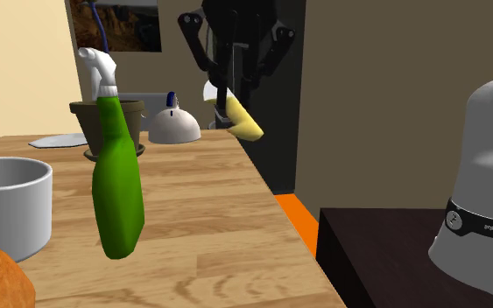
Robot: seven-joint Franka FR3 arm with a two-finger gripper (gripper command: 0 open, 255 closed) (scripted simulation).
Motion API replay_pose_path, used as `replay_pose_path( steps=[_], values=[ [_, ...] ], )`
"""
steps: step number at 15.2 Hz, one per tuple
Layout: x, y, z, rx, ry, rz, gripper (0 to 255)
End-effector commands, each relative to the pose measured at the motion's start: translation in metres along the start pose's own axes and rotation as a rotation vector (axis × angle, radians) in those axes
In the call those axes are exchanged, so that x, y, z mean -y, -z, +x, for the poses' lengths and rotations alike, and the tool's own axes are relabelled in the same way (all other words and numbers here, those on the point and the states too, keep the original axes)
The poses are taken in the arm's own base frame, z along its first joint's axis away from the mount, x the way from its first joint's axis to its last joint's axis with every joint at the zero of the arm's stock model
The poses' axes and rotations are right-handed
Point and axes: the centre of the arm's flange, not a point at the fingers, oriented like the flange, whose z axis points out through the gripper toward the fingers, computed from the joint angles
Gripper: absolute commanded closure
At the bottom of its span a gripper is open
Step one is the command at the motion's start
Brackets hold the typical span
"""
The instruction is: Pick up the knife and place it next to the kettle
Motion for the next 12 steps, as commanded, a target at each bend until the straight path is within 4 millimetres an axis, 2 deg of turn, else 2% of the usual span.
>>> replay_pose_path(
  steps=[1, 12],
  values=[
    [0.000, 0.010, 0.002, 0.000, 0.000, 0.000, 255],
    [0.004, 0.067, 0.012, 0.000, 0.000, 0.000, 255]
  ],
)
